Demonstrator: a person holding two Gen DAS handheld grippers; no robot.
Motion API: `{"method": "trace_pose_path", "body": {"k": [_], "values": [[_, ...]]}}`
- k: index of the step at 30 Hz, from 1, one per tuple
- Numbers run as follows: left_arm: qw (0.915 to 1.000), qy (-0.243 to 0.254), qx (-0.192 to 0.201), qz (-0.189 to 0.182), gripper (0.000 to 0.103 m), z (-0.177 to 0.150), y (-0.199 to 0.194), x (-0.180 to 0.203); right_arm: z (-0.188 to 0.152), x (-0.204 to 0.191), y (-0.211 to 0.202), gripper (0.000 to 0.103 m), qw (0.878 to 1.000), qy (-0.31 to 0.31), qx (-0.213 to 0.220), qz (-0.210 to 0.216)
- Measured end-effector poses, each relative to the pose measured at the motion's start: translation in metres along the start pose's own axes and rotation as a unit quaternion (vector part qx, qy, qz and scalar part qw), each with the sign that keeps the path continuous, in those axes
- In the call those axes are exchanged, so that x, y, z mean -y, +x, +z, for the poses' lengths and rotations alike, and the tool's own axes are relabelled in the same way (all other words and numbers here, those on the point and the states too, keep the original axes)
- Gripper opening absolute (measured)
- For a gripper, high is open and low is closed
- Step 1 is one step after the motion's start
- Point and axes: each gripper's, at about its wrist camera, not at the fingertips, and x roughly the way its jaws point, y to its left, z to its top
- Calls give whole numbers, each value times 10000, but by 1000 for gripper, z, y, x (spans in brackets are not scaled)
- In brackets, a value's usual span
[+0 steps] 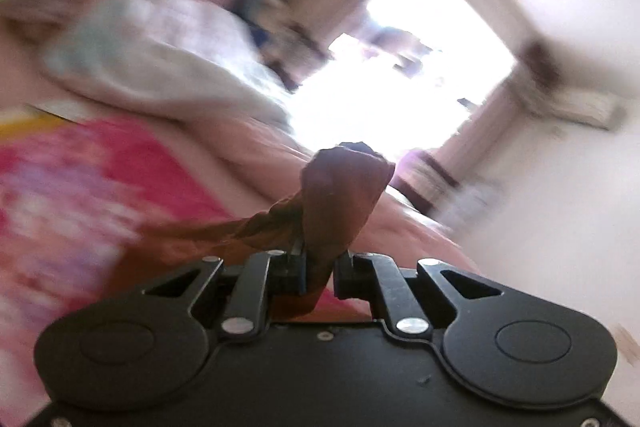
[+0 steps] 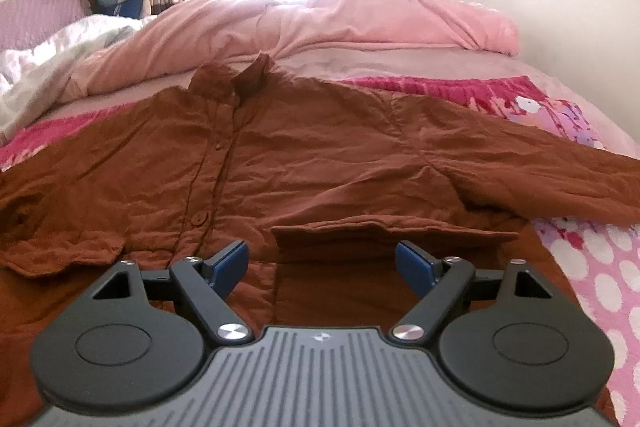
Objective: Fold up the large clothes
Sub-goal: 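Lay the held sleeve across the jacket front and open the left tool, then grasp the other sleeve with the right tool and lift it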
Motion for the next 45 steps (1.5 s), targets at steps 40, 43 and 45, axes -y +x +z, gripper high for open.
{"method": "trace_pose_path", "body": {"k": [40,43,45], "values": [[9741,1124,-1733,921,66,-108,84,-45,31,-16,126,11,9754,1477,-553,1539],[9744,1161,-1724,862,65,-100,78,-34,35,-19,117,24,9813,1259,-446,1383],[9779,1184,-1599,639,66,-94,68,-22,43,-22,102,28,9839,1149,-205,1352]]}}
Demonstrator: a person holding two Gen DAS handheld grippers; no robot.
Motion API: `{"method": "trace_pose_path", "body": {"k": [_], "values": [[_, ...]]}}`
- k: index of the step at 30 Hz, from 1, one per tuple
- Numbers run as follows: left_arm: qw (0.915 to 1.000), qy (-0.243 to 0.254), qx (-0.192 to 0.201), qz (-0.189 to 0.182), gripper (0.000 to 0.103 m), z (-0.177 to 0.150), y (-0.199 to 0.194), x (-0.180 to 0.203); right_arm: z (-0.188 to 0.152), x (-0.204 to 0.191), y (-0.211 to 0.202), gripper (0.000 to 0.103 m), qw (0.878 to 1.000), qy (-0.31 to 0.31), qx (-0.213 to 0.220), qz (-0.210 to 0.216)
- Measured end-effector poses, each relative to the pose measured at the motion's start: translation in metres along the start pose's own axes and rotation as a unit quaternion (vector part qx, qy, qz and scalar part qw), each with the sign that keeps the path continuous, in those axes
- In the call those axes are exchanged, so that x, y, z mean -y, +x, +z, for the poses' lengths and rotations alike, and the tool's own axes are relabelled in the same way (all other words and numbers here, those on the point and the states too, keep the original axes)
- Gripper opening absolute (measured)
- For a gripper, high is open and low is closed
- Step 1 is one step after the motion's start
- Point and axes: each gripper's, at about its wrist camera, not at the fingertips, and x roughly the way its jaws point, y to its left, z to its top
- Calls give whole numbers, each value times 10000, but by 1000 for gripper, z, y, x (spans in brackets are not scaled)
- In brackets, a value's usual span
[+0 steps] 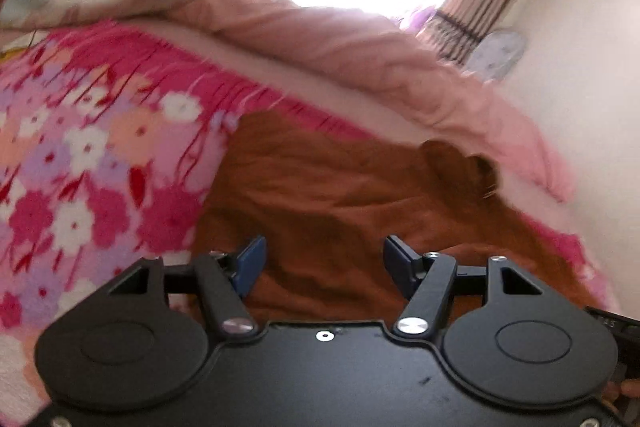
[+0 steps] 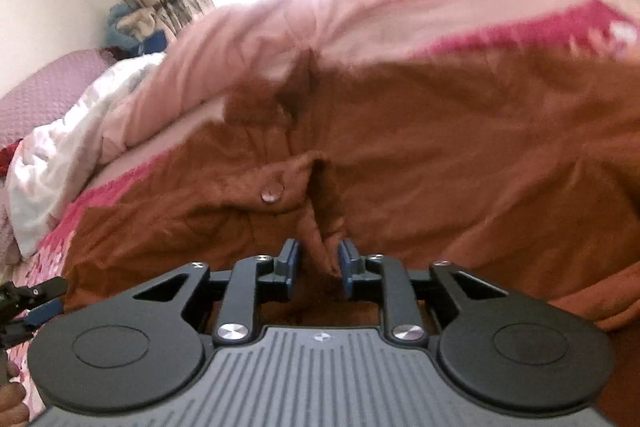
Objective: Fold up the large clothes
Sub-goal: 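Grasp the other sleeve with the right tool and lift it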
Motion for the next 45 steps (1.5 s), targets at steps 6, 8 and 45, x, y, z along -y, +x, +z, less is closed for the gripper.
{"method": "trace_pose_path", "body": {"k": [6,8,45], "values": [[9988,485,-48,50,66,-4,1,30,3,-32,-20,28,9947,-763,632,270],[9979,584,-228,173,66,-10,12,32,1,-34,-7,28,9955,-774,396,366],[9886,1124,-399,918,67,-32,12,51,-5,451,-162,54,8766,3977,2221,-1551]]}}
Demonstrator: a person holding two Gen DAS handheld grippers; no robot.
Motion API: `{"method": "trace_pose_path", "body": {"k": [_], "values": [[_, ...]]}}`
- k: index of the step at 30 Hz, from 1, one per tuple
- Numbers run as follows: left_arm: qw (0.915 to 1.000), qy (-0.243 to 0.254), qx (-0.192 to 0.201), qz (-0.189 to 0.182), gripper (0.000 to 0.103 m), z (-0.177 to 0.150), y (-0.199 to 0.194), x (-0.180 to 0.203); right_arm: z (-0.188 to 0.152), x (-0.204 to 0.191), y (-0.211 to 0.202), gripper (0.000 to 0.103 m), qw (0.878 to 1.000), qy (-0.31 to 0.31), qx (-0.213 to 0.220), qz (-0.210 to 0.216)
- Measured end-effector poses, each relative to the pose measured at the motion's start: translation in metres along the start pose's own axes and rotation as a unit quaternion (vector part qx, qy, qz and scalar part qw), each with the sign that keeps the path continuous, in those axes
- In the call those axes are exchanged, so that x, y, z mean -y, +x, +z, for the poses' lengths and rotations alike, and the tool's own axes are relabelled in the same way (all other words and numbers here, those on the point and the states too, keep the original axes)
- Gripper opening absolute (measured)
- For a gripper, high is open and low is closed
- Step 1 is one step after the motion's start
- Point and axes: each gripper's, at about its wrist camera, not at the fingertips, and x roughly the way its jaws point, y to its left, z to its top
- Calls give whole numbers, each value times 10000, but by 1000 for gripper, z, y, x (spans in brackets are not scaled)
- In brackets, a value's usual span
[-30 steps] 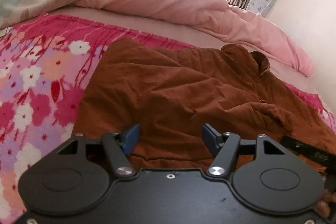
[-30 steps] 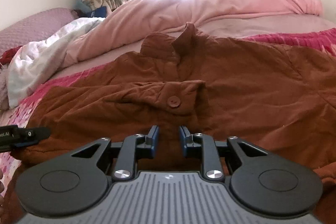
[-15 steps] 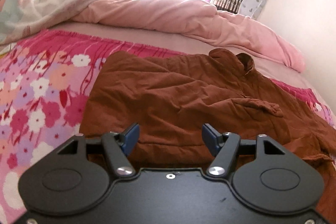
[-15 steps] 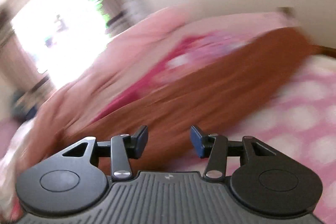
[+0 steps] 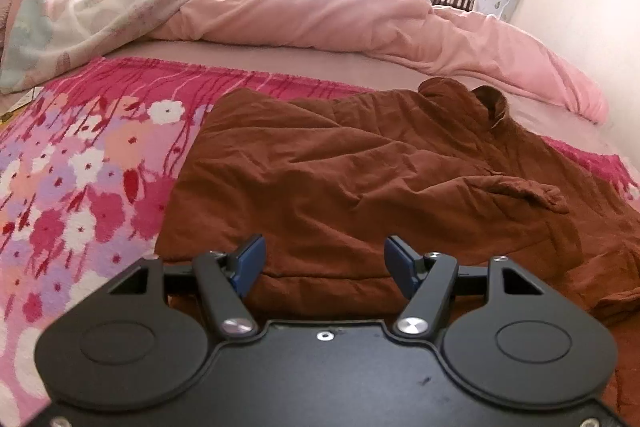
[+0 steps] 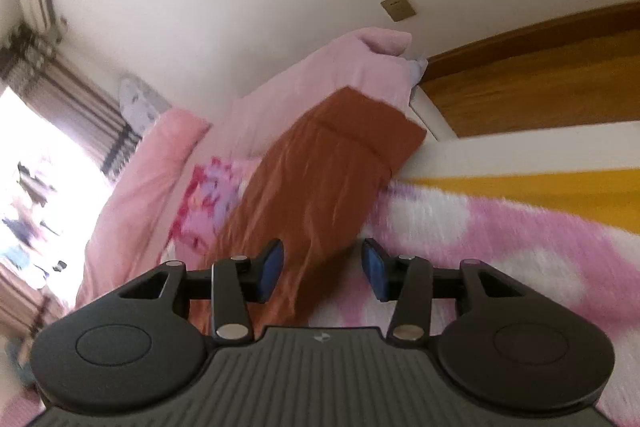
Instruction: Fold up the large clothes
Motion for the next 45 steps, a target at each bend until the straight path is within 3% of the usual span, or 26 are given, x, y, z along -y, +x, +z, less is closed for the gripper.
{"method": "trace_pose_path", "body": {"k": [8,12,16,19,23,27,29,31,33,34,37,43,45], "values": [[10000,0,-15,50,67,-1,5,3,12,5,14,52,9993,256,270,82],[10000,-24,-11,-6,67,0,2,4,15,-7,12,13,9991,-151,331,-201],[9999,-77,48,-122,67,-1,-4,3,13,-45,-13,9,9946,-812,640,-35],[9998,-102,66,-185,67,0,-7,4,1,-93,-38,9,9866,-1356,785,452],[9993,-138,123,-310,67,0,-13,5,-44,-173,-75,9,9609,-2242,839,1392],[9979,-298,99,-563,67,-2,-18,10,-123,-246,-99,10,9244,-2893,330,2464],[9965,-413,34,-729,67,-4,-17,15,-170,-271,-103,18,9070,-3062,-133,2889],[9940,-520,-109,-960,67,-5,-12,23,-222,-290,-102,38,8852,-3226,-735,3269],[9899,-632,-222,-1250,67,-5,-7,33,-269,-301,-94,55,8640,-3450,-1376,3400],[9876,-687,-259,-1388,67,-5,-5,38,-287,-303,-91,55,8583,-3571,-1588,3326],[9786,-839,-351,-1848,67,-4,4,56,-295,-292,-90,55,8629,-3547,-1741,3150],[9538,-1228,-715,-2648,65,-2,42,103,-223,-226,-78,56,9030,-2761,-1981,2629],[9519,-1306,-793,-2657,60,-1,55,120,-199,-199,-66,56,9125,-2476,-2136,2458]]}}
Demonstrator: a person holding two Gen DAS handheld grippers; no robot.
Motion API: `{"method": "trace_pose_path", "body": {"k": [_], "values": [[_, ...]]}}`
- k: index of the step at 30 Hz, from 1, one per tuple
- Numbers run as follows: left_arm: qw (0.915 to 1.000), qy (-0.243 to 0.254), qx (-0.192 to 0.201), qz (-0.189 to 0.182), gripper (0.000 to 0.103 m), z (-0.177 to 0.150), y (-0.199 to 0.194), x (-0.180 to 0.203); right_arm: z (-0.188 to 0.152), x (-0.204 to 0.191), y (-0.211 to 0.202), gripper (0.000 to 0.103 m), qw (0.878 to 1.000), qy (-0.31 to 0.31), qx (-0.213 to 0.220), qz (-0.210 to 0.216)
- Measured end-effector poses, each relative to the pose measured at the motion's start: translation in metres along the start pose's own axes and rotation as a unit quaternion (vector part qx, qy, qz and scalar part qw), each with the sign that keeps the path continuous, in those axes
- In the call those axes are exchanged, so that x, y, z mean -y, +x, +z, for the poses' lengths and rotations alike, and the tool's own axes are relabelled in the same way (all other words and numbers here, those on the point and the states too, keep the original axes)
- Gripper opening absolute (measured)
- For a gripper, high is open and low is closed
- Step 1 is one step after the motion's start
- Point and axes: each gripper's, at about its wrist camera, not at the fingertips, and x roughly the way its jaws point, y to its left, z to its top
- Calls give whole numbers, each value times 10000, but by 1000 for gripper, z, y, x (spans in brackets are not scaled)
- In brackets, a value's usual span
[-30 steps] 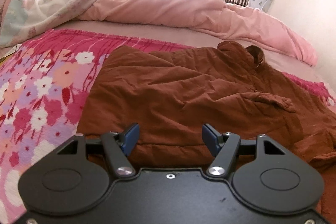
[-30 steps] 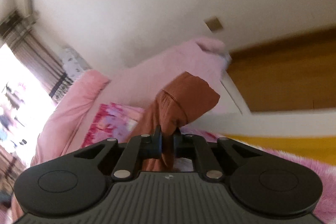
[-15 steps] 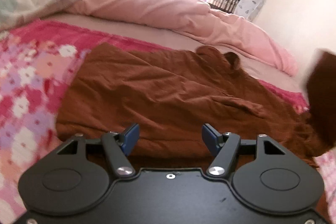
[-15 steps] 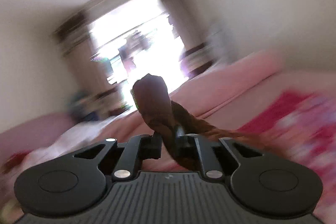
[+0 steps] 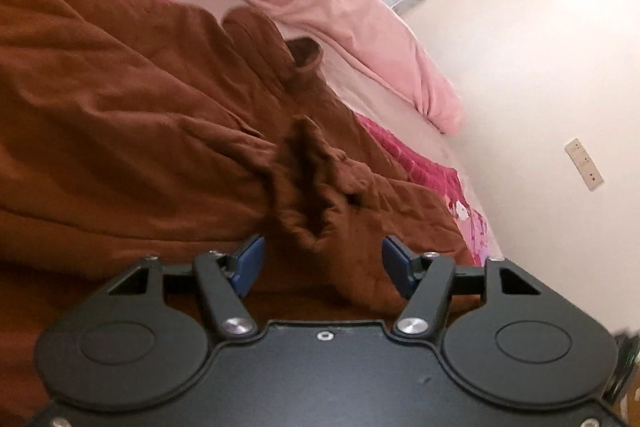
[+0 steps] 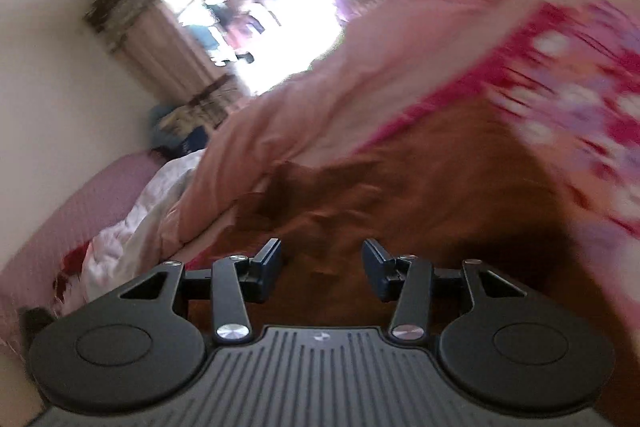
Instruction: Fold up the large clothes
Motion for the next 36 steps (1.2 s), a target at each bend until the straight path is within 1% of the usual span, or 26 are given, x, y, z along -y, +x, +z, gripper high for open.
{"method": "trace_pose_path", "body": {"k": [1,2,4,5,7,9,10,12,14,17,18,19,20,21,23,25,26,27,28,30,31,32,33,34,35,36], "values": [[10000,3,-21,52,60,0,8,5,-2,15,-5,56,9998,177,-13,-86],[9999,12,-18,148,57,0,15,8,-6,27,-5,56,9993,314,-21,-182],[9996,112,58,238,20,1,23,17,-3,44,-5,56,9977,540,-19,-403],[9996,185,53,227,12,3,25,21,-3,51,-4,56,9970,645,-42,-416],[9992,286,218,144,11,7,17,31,-4,64,-3,56,9953,900,-116,-334],[9975,465,532,-1,11,11,-2,39,-4,69,3,56,9931,1150,-150,-194],[9958,569,713,-44,11,11,-15,42,-5,73,-1,56,9918,1264,-157,-119],[9944,635,850,6,11,11,-27,42,-2,76,2,56,9897,1423,-155,19],[9958,578,696,112,11,9,-24,29,-1,78,10,56,9887,1491,-137,-30],[9974,339,329,537,11,0,0,5,-2,88,22,55,9835,1802,-134,-51],[9970,311,307,646,12,-2,6,-2,-2,94,27,49,9789,2037,-156,26],[9965,270,272,746,12,-5,12,-9,-2,99,29,37,9753,2203,-122,91],[9968,203,203,748,13,-5,15,-15,-1,102,30,31,9742,2254,-57,63],[9972,159,182,706,15,-6,18,-18,1,104,30,23,9761,2167,26,-135],[9976,139,186,654,17,-5,19,-21,5,107,29,20,9805,1916,146,-412],[9973,214,153,691,22,-2,16,-20,4,112,31,16,9806,1915,55,-426],[9964,310,185,764,30,-3,10,-16,4,113,31,16,9805,1921,33,-413],[9952,408,255,856,34,0,2,-13,5,112,29,19,9811,1890,-7,-422],[9933,543,369,950,33,2,-8,-7,6,109,26,26,9816,1861,-47,-422],[9877,905,672,1086,33,3,-31,6,9,98,15,32,9842,1674,-168,-552],[9856,1035,782,1084,34,6,-41,10,12,89,8,35,9864,1453,-273,-716],[9843,1132,895,1014,34,8,-50,16,13,80,2,35,9871,1199,-367,-996],[9841,1183,952,919,35,8,-56,20,13,68,-8,36,9838,945,-366,-1478],[9842,1254,969,792,35,9,-59,27,12,57,-15,37,9809,721,-228,-1795],[9841,1325,947,714,36,8,-58,33,10,46,-22,37,9810,428,12,-1892],[9835,1418,911,657,36,8,-53,39,9,34,-27,37,9830,158,247,-1811]]}}
